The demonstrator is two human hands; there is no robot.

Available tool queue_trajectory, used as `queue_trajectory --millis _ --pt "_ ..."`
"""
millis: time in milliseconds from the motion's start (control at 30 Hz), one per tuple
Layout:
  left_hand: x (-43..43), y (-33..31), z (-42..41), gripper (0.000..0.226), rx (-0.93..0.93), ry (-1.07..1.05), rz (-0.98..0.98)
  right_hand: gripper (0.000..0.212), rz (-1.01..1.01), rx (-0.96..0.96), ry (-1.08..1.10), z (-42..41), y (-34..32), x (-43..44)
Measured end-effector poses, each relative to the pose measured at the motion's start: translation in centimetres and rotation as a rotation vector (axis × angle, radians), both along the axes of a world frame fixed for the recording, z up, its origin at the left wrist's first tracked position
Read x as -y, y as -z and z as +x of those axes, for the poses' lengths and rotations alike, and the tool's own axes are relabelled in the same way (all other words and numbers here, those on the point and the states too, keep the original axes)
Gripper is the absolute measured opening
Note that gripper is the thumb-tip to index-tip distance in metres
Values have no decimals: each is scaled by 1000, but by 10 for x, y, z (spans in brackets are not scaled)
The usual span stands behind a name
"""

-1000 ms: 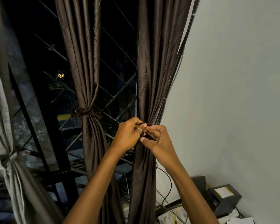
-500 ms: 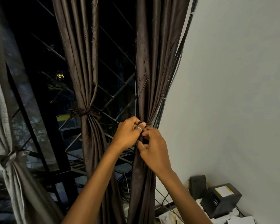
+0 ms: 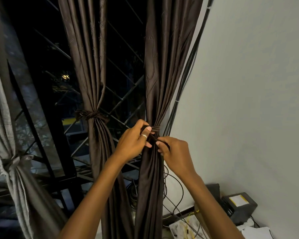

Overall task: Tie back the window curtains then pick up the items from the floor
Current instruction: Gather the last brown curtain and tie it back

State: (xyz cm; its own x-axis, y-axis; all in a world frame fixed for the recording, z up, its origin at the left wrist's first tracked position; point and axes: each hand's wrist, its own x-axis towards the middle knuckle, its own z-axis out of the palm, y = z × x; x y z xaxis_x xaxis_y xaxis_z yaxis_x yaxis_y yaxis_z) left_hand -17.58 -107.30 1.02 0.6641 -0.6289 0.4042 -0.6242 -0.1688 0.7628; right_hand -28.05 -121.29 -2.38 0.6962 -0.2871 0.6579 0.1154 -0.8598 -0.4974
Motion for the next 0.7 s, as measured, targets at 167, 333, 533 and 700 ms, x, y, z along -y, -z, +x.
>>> queue_trajectory --millis 167,333,533,700 --pt "-6 4 -3 15 -71 90 36 10 -150 74 -9 -2 -29 14" --pt "-8 -2 -7 16 -150 159 20 13 -471 2 -113 4 -49 21" --pt "-11 -3 -6 13 -71 146 0 17 -521 -94 -26 10 -54 22" --pt "-12 7 -6 16 388 10 4 21 -174 -138 -111 19 -57 27"
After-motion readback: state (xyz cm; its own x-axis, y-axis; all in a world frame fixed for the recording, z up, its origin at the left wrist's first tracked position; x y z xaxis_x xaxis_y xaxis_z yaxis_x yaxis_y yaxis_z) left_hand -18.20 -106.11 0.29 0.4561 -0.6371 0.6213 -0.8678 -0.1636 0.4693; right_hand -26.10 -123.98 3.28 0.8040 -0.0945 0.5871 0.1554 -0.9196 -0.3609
